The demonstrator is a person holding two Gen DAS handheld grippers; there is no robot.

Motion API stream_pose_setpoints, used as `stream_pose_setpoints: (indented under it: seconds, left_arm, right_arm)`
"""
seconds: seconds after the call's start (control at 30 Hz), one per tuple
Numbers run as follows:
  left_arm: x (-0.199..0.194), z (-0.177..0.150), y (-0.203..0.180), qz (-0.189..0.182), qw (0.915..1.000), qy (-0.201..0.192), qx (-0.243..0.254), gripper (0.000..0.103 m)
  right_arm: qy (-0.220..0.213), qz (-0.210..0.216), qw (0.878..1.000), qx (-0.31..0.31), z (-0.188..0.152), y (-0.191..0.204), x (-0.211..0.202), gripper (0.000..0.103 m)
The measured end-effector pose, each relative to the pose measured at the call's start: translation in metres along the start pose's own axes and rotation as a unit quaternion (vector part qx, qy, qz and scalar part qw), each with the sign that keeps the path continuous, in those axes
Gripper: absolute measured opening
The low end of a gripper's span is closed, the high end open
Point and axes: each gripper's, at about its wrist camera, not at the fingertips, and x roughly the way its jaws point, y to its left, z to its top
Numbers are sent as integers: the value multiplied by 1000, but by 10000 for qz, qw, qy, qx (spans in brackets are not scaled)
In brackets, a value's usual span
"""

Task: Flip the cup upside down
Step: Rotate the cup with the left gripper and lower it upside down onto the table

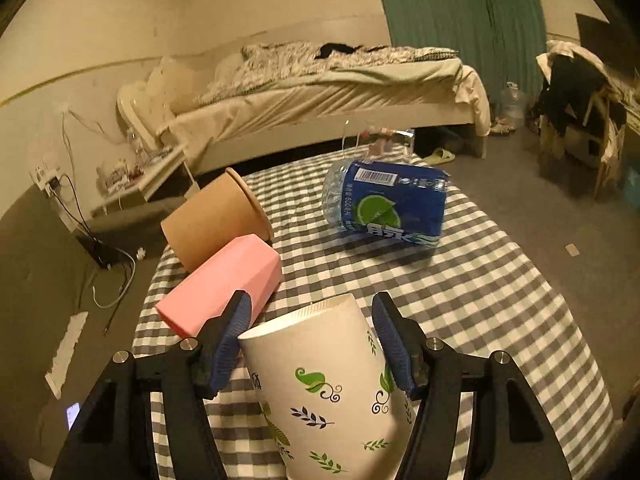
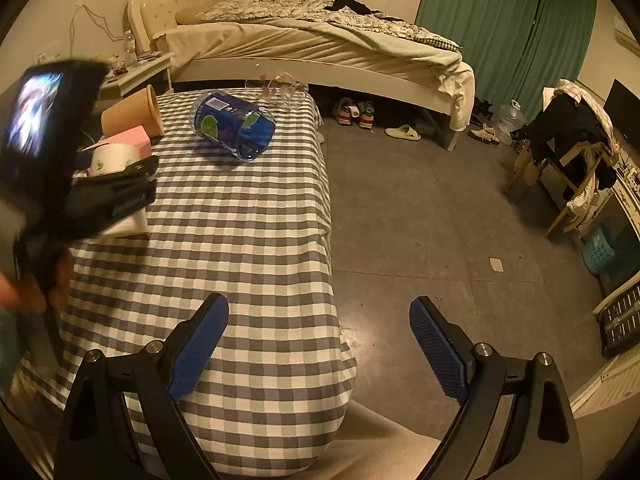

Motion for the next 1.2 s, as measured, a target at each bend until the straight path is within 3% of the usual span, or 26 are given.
stream_pose_setpoints:
  seconds: [0.17, 0.43, 0.67, 1.0, 1.2]
  left_arm:
    - [-17, -7, 8, -358, 9989, 206, -217, 64]
    - [-38, -29, 0, -569, 9969, 492, -226, 64]
    - [-42, -30, 8, -845, 9931, 611, -534, 64]
    - [-103, 7, 39, -1154, 9882, 45, -1003, 64]
    - [-154, 27, 71, -1001, 9881, -269, -1140, 64]
  right_arm:
    - [15, 12, 10000, 50, 1, -1, 1, 92]
    - [-80, 32, 9999, 130, 1, -3, -11, 92]
    - [-145, 13, 9997, 196, -3, -6, -29, 92]
    - [-483, 137, 9983, 302, 7, -11, -71, 92]
    - [-1010, 596, 9920, 478, 28, -12, -111, 92]
